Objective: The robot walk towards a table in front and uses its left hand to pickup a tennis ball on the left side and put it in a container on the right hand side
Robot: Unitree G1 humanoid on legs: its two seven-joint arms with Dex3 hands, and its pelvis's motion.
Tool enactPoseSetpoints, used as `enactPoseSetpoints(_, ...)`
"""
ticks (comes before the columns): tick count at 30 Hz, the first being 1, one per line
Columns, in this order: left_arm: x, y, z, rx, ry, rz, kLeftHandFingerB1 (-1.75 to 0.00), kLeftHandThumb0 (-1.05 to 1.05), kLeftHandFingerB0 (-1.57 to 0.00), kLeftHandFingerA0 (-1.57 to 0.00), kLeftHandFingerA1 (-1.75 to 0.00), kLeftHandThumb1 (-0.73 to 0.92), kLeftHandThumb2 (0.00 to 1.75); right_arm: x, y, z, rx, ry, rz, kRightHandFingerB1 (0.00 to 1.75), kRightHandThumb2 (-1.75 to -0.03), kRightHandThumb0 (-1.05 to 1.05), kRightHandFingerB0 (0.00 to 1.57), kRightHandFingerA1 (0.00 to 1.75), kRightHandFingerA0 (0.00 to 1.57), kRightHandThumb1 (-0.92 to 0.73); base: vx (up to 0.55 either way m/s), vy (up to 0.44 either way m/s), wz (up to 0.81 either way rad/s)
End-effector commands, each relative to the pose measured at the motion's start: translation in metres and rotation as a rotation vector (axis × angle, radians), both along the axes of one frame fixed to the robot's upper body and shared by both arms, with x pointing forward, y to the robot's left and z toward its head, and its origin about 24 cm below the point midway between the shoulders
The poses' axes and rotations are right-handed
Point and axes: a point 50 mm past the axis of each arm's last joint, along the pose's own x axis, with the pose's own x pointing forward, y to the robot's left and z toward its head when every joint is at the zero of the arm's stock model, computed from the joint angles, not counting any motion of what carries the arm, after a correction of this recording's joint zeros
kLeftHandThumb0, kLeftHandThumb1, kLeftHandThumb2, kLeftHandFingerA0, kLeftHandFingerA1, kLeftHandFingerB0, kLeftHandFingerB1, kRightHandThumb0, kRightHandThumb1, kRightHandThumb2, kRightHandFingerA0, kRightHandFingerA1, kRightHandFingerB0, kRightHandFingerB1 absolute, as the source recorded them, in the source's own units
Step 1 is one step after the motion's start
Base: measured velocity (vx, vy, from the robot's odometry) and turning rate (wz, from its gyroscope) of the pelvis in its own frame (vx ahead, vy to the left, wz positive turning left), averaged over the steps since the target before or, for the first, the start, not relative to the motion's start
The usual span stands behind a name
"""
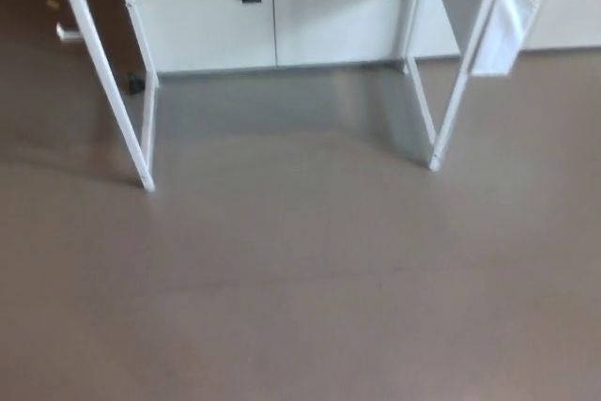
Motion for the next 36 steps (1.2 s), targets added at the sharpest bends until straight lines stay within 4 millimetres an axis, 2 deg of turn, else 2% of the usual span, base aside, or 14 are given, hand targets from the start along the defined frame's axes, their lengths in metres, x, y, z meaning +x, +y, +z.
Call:
enactPoseSetpoints(1,-0.002,0.005,0.002,0.024,0.0,0.001,-0.33,-0.29,-0.29,-0.42,-0.4,0.68,0.6,-0.002,-0.004,0.001,-0.006,-0.009,-0.012,0.46,-0.87,-0.31,0.07,0.58,0.34,-0.42,0.36,-0.173,0.09)
enactPoseSetpoints(8,-0.005,0.006,0.002,0.016,0.008,-0.012,-0.32,-0.28,-0.26,-0.4,-0.38,0.7,0.61,-0.007,-0.003,0.0,-0.017,0.003,-0.011,0.47,-0.88,-0.3,0.08,0.58,0.33,-0.42,0.29,-0.04,-0.08)
enactPoseSetpoints(14,-0.007,0.004,0.0,0.007,0.017,-0.002,-0.32,-0.28,-0.28,-0.37,-0.38,0.69,0.61,-0.012,-0.005,-0.002,-0.012,0.016,-0.018,0.45,-0.88,-0.28,0.06,0.57,0.32,-0.44,0.36,0.21,-0.15)
enactPoseSetpoints(15,-0.01,0.004,-0.001,0.007,0.021,-0.007,-0.32,-0.28,-0.27,-0.38,-0.39,0.69,0.61,-0.015,-0.005,-0.004,-0.011,0.028,-0.023,0.38,-0.69,-0.42,0.15,0.47,0.34,-0.53,0.44,0.284,0.04)
enactPoseSetpoints(18,-0.011,0.003,-0.001,0.008,0.023,-0.01,-0.32,-0.28,-0.27,-0.38,-0.39,0.69,0.61,-0.016,-0.005,-0.004,-0.01,0.032,-0.025,0.38,-0.69,-0.42,0.15,0.47,0.34,-0.53,0.33,0.16,0.03)
enactPoseSetpoints(19,-0.014,0.003,-0.003,0.002,0.031,0.003,-0.31,-0.25,-0.24,-0.38,-0.37,0.71,0.61,-0.021,-0.005,-0.005,-0.03,0.043,-0.022,0.46,-0.87,-0.3,0.08,0.58,0.34,-0.42,0.28,0.145,0.08)
enactPoseSetpoints(23,-0.014,0.003,-0.004,0.02,0.041,0.003,-0.31,-0.25,-0.24,-0.38,-0.39,0.7,0.6,-0.024,-0.004,-0.006,-0.026,0.047,-0.022,0.45,-0.87,-0.31,0.07,0.57,0.33,-0.42,0.29,0.052,0.11)
enactPoseSetpoints(24,-0.014,0.003,-0.004,0.018,0.039,0.004,-0.31,-0.24,-0.23,-0.38,-0.39,0.69,0.6,-0.026,-0.004,-0.007,-0.025,0.05,-0.019,0.38,-0.68,-0.42,0.15,0.47,0.35,-0.52,0.29,-0.018,0.18)
enactPoseSetpoints(30,-0.015,0.002,-0.005,0.019,0.046,0.003,-0.3,-0.24,-0.22,-0.37,-0.38,0.69,0.6,-0.03,-0.005,-0.009,-0.027,0.062,-0.018,0.38,-0.69,-0.44,0.16,0.47,0.35,-0.51,0.33,-0.128,0.11)
enactPoseSetpoints(31,-0.016,0.002,-0.005,0.02,0.047,0.002,-0.31,-0.25,-0.23,-0.36,-0.4,0.66,0.59,-0.032,-0.005,-0.009,-0.026,0.062,-0.019,0.46,-0.88,-0.29,0.07,0.58,0.35,-0.42,0.33,-0.128,-0.13)
enactPoseSetpoints(36,-0.016,0.002,-0.005,0.032,0.056,-0.019,-0.3,-0.28,-0.22,-0.34,-0.39,0.67,0.6,-0.036,-0.005,-0.011,-0.035,0.068,-0.022,0.46,-0.87,-0.3,0.08,0.59,0.36,-0.41,0.23,-0.052,-0.06)
